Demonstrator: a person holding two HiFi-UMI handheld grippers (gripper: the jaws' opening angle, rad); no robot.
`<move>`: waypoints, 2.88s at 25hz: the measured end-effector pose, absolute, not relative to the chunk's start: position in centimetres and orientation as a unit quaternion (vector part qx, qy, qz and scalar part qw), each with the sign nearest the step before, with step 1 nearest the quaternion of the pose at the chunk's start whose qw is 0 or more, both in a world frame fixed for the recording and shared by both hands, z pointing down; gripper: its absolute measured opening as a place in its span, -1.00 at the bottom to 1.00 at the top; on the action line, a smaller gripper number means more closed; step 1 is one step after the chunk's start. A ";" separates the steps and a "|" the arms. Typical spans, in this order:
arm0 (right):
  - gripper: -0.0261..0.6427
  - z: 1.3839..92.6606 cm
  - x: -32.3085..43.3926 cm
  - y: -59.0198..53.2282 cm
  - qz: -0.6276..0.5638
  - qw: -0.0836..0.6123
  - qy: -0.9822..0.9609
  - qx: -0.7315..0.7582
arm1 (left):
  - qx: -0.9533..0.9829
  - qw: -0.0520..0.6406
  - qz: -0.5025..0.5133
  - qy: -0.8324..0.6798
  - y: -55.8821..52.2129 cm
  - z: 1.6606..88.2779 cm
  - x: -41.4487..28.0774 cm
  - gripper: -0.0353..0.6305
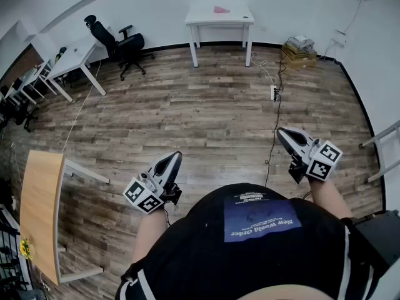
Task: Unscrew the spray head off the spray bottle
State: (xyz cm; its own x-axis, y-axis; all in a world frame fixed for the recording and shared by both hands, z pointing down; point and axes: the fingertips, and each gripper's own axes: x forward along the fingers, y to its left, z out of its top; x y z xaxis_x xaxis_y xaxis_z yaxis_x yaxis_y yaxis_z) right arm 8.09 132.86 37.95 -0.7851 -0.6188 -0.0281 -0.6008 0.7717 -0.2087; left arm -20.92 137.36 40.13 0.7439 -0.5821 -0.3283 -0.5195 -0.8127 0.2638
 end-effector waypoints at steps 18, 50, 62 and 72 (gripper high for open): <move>-0.94 37.6 1.1 131.0 -0.096 0.059 0.944 -0.309 | 0.925 0.072 -0.201 -0.315 137.3 40.6 -28.0 -0.92; -0.94 38.0 -1.9 124.2 -0.120 0.079 0.927 -0.346 | 0.932 0.098 -0.181 -0.299 129.8 42.0 -32.4 -0.92; -0.94 36.3 9.7 114.0 -0.098 0.089 0.936 -0.327 | 0.929 0.081 -0.182 -0.313 119.7 38.8 -20.1 -0.92; -0.94 38.4 17.9 109.7 -0.085 0.056 0.934 -0.343 | 0.931 0.091 -0.179 -0.303 113.4 38.4 -10.7 -0.92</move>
